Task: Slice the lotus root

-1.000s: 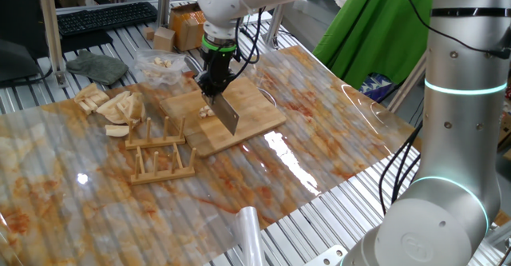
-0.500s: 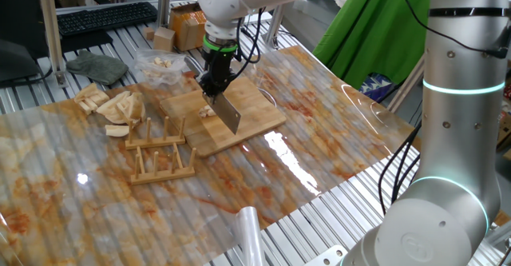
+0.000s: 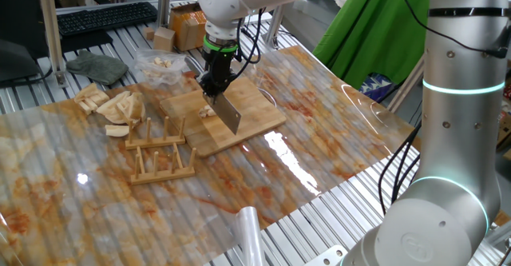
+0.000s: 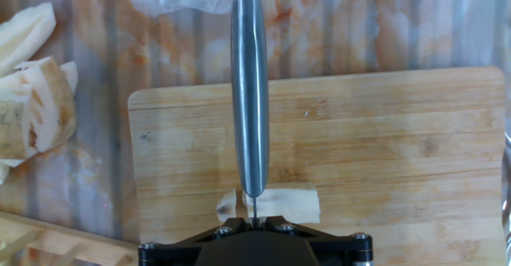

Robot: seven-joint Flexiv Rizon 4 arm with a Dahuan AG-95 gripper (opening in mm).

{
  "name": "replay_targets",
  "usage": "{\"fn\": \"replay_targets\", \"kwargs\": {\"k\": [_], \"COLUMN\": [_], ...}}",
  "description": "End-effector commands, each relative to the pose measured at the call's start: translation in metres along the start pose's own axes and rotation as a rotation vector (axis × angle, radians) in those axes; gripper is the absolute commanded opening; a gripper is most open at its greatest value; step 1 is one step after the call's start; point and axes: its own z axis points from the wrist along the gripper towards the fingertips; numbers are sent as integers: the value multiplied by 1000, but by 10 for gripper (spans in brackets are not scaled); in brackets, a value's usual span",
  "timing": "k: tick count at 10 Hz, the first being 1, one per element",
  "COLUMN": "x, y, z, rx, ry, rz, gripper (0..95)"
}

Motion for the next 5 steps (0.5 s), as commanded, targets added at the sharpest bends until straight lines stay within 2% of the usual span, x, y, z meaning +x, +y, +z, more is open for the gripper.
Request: {"fn": "replay_targets", "kwargs": {"k": [1,2,5], "x": [-4,-4,-3], "y": [2,3,4], "z": [14,17,17], "rx": [-4,-4,3], "ry": [-2,0,-3], "rz": [2,6,7], "gripper": [0,0,0]}}
